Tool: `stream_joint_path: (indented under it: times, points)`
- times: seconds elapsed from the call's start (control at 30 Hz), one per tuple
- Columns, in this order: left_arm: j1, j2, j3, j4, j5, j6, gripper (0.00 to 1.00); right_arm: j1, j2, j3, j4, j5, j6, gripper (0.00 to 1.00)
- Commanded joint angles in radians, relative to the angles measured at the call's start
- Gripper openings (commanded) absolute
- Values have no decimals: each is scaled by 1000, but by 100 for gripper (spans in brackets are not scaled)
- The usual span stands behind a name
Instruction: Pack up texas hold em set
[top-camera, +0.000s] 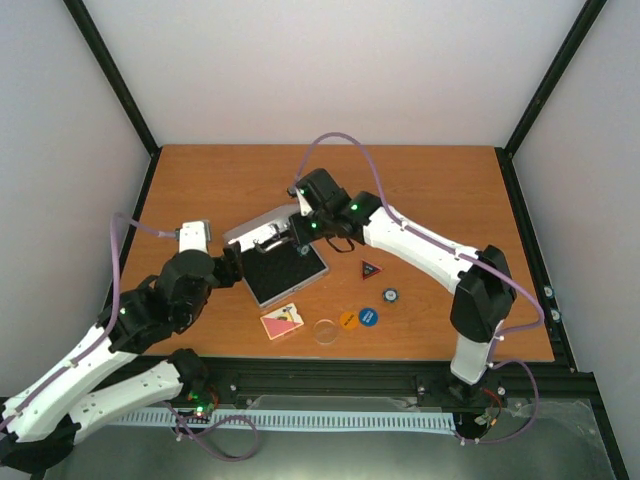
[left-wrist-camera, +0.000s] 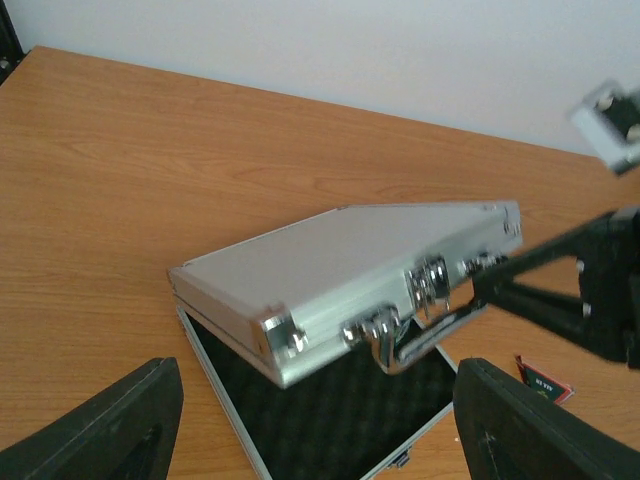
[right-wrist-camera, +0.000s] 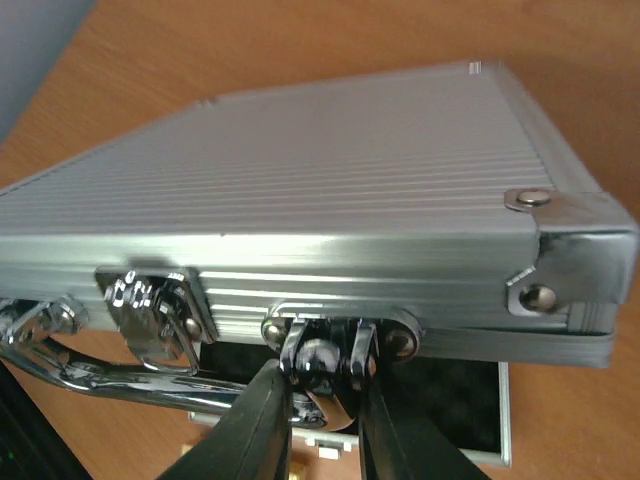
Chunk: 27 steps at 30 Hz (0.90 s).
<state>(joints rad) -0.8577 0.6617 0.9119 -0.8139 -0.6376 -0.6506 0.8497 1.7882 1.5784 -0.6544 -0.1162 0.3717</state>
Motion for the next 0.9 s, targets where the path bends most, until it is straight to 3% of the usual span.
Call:
stream_joint_path:
  times: [0.0,0.37,0.87]
  points:
    - [-7,-22,33,-18,15,2,77,11,30,144,-2,23,-45,11]
    - [-7,-45,32,-34,27,-1,77,7,232,440,-135,23,-73,12]
    - [-7,8,-40,27,40,-30,77,-21,313,570,-152,6,-87,12]
